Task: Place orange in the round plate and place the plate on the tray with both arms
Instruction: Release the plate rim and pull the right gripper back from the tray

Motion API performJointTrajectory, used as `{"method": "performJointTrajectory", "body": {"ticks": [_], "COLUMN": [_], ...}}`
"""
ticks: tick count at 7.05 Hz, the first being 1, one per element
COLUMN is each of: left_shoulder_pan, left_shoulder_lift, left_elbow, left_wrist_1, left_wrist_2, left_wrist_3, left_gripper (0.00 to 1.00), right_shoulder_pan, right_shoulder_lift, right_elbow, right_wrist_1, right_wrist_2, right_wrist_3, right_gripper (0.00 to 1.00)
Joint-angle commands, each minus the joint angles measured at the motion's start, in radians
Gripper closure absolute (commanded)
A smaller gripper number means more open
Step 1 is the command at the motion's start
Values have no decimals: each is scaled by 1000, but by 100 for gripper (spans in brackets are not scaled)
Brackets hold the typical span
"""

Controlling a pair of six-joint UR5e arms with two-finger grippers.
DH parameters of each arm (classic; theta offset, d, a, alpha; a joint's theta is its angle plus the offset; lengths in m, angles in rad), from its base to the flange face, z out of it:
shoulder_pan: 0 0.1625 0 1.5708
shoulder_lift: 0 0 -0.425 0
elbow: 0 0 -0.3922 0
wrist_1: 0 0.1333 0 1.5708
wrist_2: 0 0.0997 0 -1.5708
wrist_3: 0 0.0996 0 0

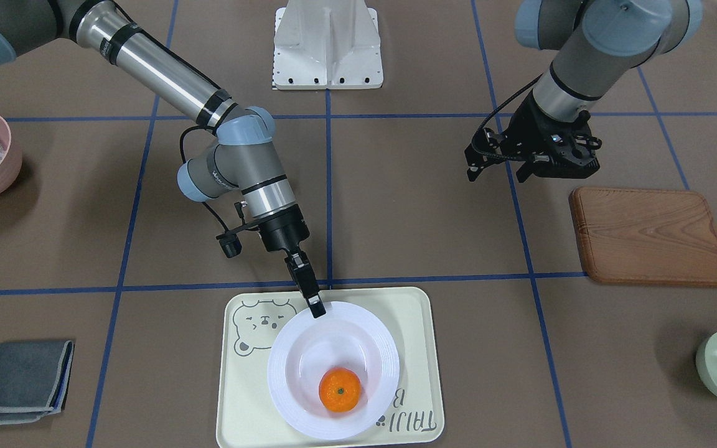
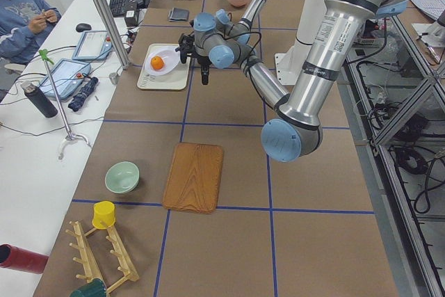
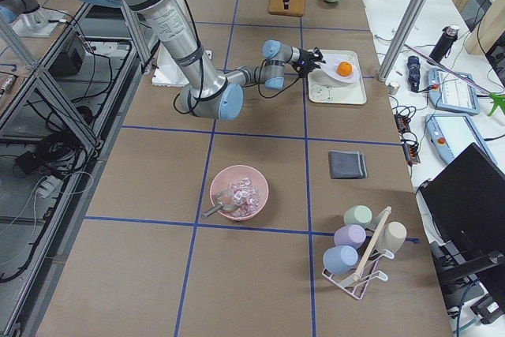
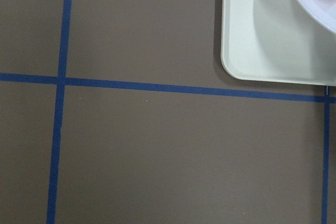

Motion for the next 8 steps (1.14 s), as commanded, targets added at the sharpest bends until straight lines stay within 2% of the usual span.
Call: {"method": "performJointTrajectory", "body": {"ticks": [1, 3, 5, 6, 7, 8], "left_shoulder_pan": [0, 0, -5, -17, -24, -32], "left_shoulder_lift": [0, 1, 9, 12, 17, 41], "left_elbow": [2, 0, -1, -1, -1, -4], "left_wrist_1": [0, 0, 6, 6, 6, 5], "left_wrist_2": [2, 2, 9, 9, 9, 12], "left_wrist_3": [0, 0, 2, 3, 6, 17], "left_gripper": [2, 2, 2, 2, 2, 2], "right_shoulder_pan": [-12, -46, 9, 110, 269, 419], "right_shoulder_lift": [-166, -261, -397, -432, -432, -429], "right_elbow": [229, 342, 438, 452, 456, 459], "right_wrist_1": [-4, -4, -2, -5, -86, -184], "right_wrist_2": [8, 16, 204, 375, 612, 836], "right_wrist_3": [-39, -84, -378, -453, -503, -677], "right_gripper": [0, 0, 0, 0, 0, 0]}}
